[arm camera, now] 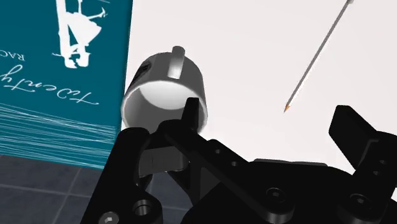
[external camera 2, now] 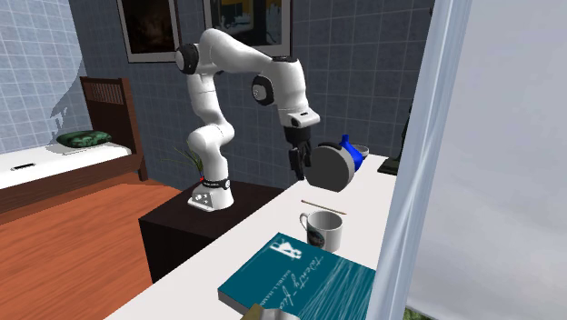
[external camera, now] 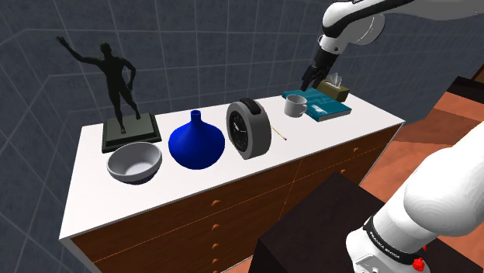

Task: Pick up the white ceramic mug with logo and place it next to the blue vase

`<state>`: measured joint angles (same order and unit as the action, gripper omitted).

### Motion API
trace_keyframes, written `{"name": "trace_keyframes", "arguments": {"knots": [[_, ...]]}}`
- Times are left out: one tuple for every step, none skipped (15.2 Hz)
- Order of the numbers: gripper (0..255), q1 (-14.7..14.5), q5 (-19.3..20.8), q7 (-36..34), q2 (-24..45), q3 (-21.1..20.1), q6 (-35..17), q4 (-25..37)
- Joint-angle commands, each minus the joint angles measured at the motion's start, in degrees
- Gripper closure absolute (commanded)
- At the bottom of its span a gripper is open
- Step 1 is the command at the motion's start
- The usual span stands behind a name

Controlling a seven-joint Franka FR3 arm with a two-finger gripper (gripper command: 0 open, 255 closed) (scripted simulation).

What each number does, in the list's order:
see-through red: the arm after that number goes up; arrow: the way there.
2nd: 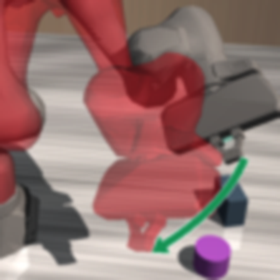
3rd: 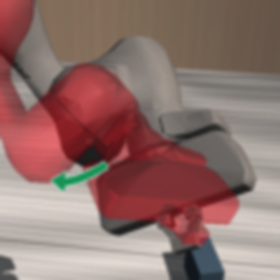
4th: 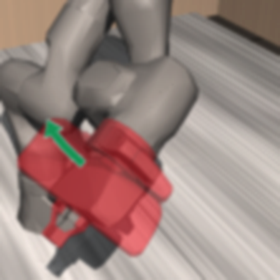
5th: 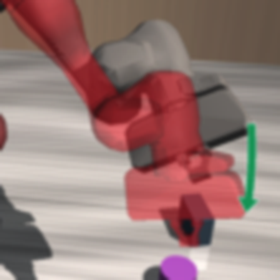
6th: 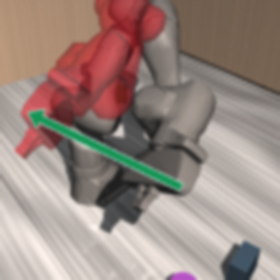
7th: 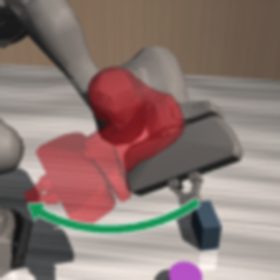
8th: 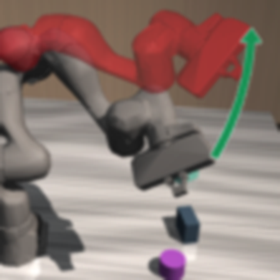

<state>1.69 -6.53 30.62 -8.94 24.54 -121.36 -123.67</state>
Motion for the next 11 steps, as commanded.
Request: {"name": "trace_keyframes", "arguments": {"knots": [[0, 0.2, -2.0, 2.7, 4.3, 1.3, -1.1, 2.5], [0, 0.4, -3.1, 4.1, 6.5, 1.9, -1.6, 3.8], [0, 0.7, -4.4, 5.6, 8.7, 2.4, -1.9, 5.2], [0, 1.1, -5.6, 7.0, 11.0, 2.8, -2.2, 6.7], [0, 1.5, -6.9, 8.4, 13.3, 3.1, -2.4, 8.3], [0, 2.1, -8.2, 9.7, 15.6, 3.3, -2.6, 10.0], [0, 2.8, -9.5, 11.0, 18.0, 3.4, -2.7, 11.7], [0, 3.5, -10.8, 12.3, 20.3, 3.5, -2.7, 13.5], [0, 4.3, -12.0, 13.5, 22.6, 3.4, -2.6, 15.4], [0, 5.2, -13.2, 14.5, 24.9, 3.3, -2.5, 17.4], [0, 6.1, -14.3, 15.5, 27.2, 3.1, -2.3, 19.4]]}}
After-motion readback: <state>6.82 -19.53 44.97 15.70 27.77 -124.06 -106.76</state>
